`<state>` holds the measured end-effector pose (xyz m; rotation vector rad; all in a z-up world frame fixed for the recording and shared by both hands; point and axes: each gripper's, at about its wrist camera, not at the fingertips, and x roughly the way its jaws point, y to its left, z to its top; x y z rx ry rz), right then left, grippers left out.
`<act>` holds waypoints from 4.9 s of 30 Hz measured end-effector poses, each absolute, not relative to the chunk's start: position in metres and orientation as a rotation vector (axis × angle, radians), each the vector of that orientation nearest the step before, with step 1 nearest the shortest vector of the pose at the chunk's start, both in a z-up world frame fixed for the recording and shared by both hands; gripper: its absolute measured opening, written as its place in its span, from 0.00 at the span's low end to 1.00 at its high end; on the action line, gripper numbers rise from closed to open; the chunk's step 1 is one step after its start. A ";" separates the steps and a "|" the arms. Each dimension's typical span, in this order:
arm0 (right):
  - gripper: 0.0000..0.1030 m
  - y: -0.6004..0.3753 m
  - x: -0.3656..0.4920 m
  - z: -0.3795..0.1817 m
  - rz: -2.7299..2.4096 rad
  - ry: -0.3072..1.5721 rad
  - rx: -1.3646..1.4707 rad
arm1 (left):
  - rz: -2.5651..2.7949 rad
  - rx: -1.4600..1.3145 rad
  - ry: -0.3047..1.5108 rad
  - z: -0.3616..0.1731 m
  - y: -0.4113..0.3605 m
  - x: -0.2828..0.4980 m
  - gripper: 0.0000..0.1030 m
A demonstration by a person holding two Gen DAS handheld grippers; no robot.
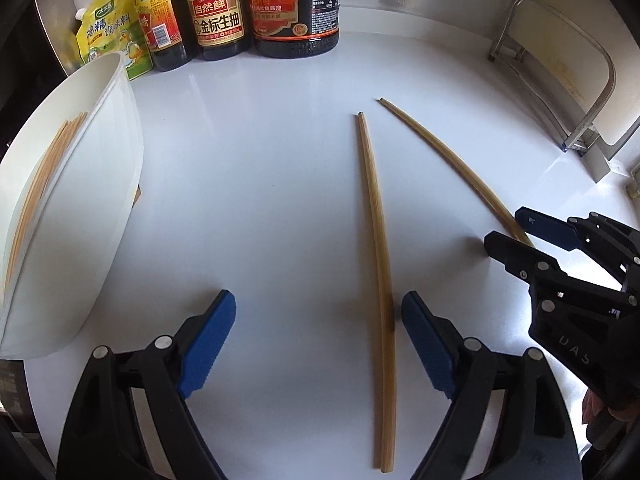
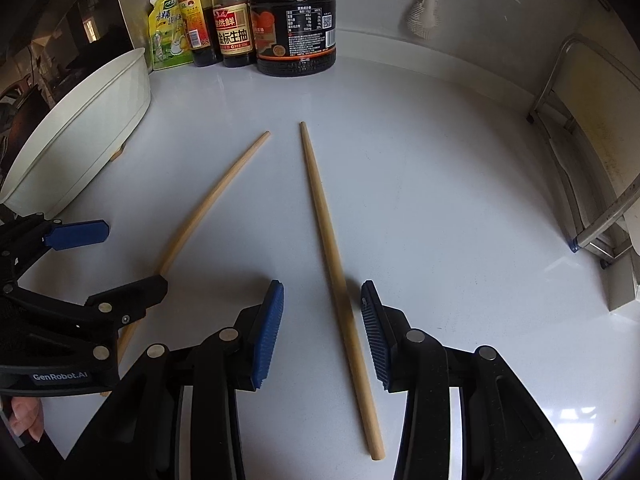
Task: Organize utensils
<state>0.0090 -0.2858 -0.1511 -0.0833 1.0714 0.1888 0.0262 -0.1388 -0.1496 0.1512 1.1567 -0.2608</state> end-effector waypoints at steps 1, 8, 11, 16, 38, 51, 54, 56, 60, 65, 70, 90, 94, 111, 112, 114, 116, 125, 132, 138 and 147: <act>0.32 -0.284 0.009 -0.151 0.195 1.068 -0.089 | -0.269 0.154 1.152 -0.149 -0.140 0.026 0.75; 0.06 -0.273 0.016 -0.149 0.219 1.070 -0.105 | -0.336 0.172 1.129 -0.141 -0.153 0.023 0.19; 0.06 -0.270 0.015 -0.149 0.217 1.069 -0.100 | -0.360 0.140 1.149 -0.140 -0.153 0.024 0.07; 0.06 -0.273 0.010 -0.146 0.208 1.080 -0.014 | -0.370 0.121 1.149 -0.134 -0.144 0.024 0.07; 0.06 -0.177 0.019 -0.035 0.187 0.933 0.185 | -0.370 0.111 0.962 -0.012 -0.021 0.064 0.07; 0.06 -0.079 0.063 -0.018 0.279 0.928 0.147 | -0.266 0.084 0.922 0.002 0.078 0.096 0.07; 0.06 -0.061 0.068 -0.022 0.302 0.940 0.130 | -0.250 0.086 0.924 -0.002 0.094 0.101 0.07; 0.06 -0.050 0.072 -0.024 0.317 0.948 0.123 | -0.239 0.085 0.934 -0.007 0.103 0.102 0.07; 0.06 -0.032 0.081 -0.030 0.339 0.966 0.125 | -0.219 0.078 0.954 -0.015 0.115 0.106 0.07; 0.06 -0.015 0.095 -0.045 0.353 1.026 0.120 | -0.202 0.069 0.998 -0.030 0.125 0.113 0.07; 0.06 -0.005 0.109 -0.060 0.356 1.085 0.128 | -0.196 0.055 1.036 -0.045 0.127 0.121 0.07; 0.06 -0.012 0.113 -0.056 0.306 1.099 0.129 | -0.122 -0.001 1.027 -0.045 0.144 0.122 0.48; 0.08 -0.014 0.108 -0.049 0.300 1.092 0.127 | -0.114 -0.002 1.017 -0.041 0.145 0.120 0.57; 0.26 -0.017 0.093 -0.038 0.265 1.065 0.119 | -0.107 0.010 0.983 -0.026 0.142 0.107 0.68; 0.27 -0.018 0.093 -0.038 0.259 1.063 0.119 | -0.105 0.012 0.982 -0.025 0.141 0.106 0.69; 0.27 -0.019 0.092 -0.037 0.250 1.058 0.121 | -0.103 0.014 0.983 -0.024 0.140 0.105 0.69; 0.27 -0.021 0.091 -0.036 0.241 1.055 0.123 | -0.101 0.015 0.986 -0.024 0.140 0.103 0.69; 0.32 -0.023 0.088 -0.034 0.220 1.051 0.126 | -0.091 0.019 0.977 -0.021 0.140 0.100 0.76; 0.38 -0.022 0.088 -0.032 0.212 1.048 0.125 | -0.076 0.018 0.977 -0.019 0.141 0.097 0.80; 0.44 -0.025 0.085 -0.031 0.189 1.043 0.129 | -0.070 0.011 0.973 -0.018 0.143 0.096 0.86; 0.57 -0.025 0.084 -0.029 0.165 1.037 0.125 | -0.053 0.008 0.975 -0.016 0.144 0.095 0.91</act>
